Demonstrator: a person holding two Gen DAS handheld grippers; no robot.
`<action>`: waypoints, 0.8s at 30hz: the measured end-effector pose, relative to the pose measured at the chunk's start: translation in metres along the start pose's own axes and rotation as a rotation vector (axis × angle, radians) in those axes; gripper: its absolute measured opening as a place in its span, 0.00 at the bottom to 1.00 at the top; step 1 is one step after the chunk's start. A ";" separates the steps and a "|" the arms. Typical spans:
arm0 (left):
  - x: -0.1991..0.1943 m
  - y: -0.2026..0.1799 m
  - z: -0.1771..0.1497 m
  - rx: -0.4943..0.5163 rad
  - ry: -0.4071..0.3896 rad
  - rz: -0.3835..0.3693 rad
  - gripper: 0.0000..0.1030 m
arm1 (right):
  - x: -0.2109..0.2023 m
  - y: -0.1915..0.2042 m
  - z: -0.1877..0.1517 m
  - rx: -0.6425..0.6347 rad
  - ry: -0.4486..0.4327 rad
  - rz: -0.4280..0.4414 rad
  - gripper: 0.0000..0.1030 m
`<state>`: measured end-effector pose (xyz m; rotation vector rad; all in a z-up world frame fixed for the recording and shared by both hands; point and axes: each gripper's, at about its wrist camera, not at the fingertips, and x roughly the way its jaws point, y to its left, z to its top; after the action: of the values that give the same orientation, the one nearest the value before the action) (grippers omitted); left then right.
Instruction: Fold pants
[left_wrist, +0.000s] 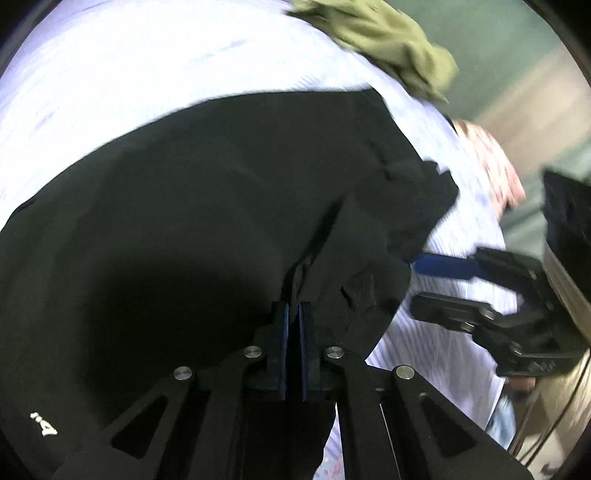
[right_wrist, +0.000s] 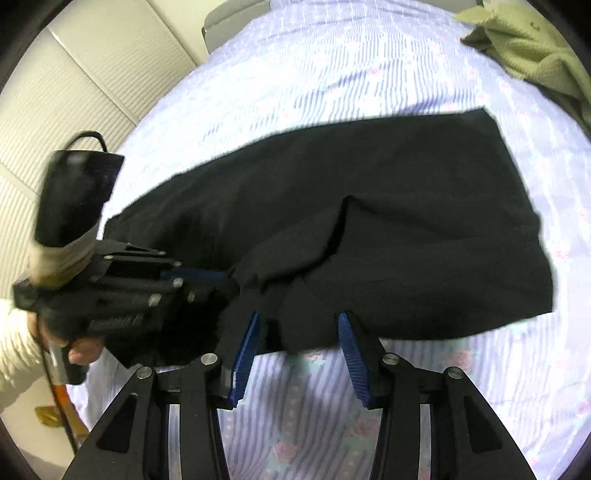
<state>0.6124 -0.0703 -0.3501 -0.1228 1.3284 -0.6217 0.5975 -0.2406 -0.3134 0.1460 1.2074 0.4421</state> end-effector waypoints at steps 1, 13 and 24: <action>-0.001 0.002 0.000 -0.005 -0.001 -0.006 0.07 | -0.006 0.001 0.002 -0.009 -0.014 -0.010 0.45; -0.009 0.013 -0.005 0.011 0.030 -0.049 0.07 | 0.049 0.011 0.039 -0.147 0.101 0.010 0.42; -0.026 -0.047 -0.032 0.118 0.051 -0.146 0.18 | -0.028 0.014 -0.026 -0.045 0.043 0.022 0.07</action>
<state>0.5633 -0.0886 -0.3158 -0.1088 1.3368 -0.8295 0.5615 -0.2426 -0.2935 0.1112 1.2382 0.4937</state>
